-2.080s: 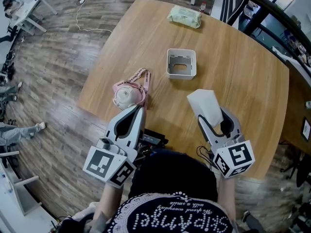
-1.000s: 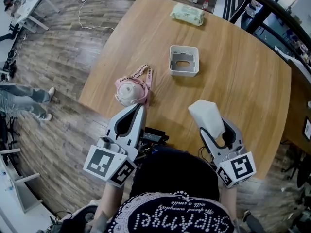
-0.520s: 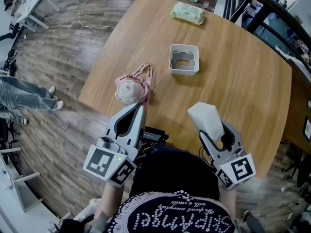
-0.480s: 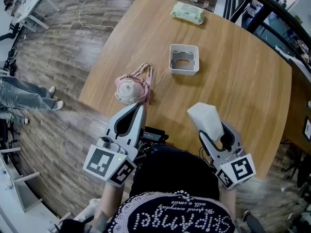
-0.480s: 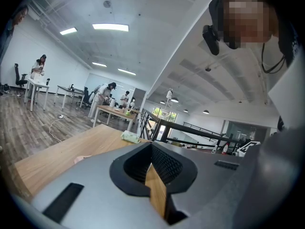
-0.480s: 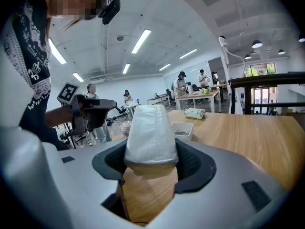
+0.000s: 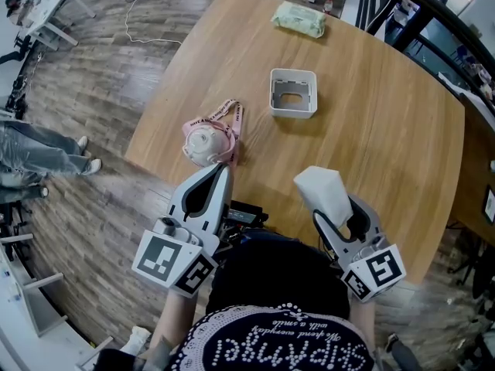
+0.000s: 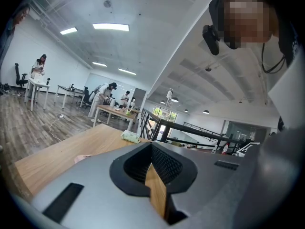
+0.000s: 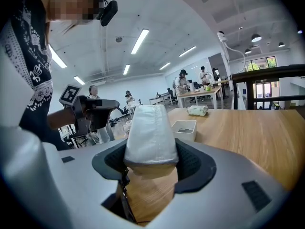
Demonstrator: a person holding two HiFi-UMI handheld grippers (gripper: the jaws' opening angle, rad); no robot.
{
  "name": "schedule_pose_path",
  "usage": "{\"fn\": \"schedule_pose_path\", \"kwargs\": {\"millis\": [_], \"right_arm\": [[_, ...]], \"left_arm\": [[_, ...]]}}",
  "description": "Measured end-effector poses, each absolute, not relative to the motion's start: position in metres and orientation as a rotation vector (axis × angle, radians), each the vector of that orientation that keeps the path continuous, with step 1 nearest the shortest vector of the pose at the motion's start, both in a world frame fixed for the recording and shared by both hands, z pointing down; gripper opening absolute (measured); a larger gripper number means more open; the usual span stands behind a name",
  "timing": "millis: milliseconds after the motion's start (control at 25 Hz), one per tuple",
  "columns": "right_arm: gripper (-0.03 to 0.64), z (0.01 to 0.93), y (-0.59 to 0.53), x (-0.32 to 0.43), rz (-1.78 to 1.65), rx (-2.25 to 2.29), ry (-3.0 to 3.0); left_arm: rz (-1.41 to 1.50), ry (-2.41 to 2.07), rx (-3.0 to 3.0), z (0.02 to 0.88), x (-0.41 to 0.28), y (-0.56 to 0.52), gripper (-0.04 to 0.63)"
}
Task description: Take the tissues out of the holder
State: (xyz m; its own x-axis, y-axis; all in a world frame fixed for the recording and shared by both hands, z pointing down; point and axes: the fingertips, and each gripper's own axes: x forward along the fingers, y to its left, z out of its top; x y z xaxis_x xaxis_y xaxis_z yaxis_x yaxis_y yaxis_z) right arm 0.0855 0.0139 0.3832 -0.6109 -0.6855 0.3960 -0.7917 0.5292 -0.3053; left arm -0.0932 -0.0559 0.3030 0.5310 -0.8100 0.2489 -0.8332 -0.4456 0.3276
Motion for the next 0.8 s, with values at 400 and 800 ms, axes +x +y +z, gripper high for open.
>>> {"fn": "schedule_pose_path", "kwargs": {"millis": [400,800], "right_arm": [[0.272,0.3831,0.0137,0.0876,0.691,1.270,-2.533],[0.272,0.3843,0.0137,0.0906,0.713,1.282,-2.536]], "left_arm": [[0.073,-1.342,2.363,0.3029,-0.0941,-0.0547,0.005],[0.078,-1.342,2.356,0.3045,-0.0941,-0.0546,0.005]]}}
